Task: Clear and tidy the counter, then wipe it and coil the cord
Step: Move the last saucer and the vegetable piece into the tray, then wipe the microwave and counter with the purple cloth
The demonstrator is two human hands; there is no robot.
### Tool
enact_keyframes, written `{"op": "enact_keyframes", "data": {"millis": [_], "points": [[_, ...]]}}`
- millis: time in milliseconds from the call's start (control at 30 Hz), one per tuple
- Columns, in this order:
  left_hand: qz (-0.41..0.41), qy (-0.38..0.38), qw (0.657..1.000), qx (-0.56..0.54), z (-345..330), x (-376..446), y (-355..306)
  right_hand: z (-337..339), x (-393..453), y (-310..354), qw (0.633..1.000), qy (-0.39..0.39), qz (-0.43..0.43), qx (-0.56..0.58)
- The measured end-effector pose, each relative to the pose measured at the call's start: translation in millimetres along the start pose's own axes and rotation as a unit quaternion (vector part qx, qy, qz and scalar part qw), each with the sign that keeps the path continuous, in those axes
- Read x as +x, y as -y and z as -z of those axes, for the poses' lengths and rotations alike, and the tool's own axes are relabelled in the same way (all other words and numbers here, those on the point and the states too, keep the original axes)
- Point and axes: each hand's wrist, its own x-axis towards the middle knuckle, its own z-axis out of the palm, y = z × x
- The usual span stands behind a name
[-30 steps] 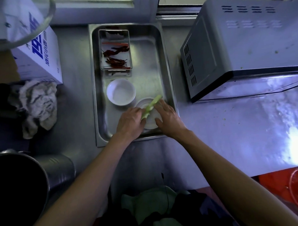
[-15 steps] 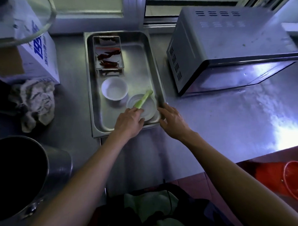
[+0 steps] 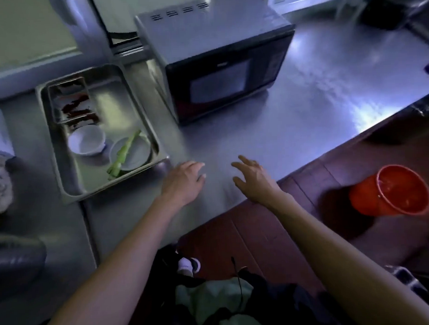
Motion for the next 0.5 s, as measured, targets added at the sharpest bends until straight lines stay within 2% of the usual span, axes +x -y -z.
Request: {"op": "enact_keyframes", "data": {"millis": [300, 500], "points": [[-0.137, 0.036, 0.988, 0.061, -37.6, 23.2, -172.8, 65.1, -122.1, -123.1, 0.988, -0.104, -0.106, 0.035], [-0.202, 0.072, 0.975, 0.063, -64.1, 36.4, -256.2, 80.6, -188.8, -183.3, 0.968, -0.142, -0.200, 0.054]]}}
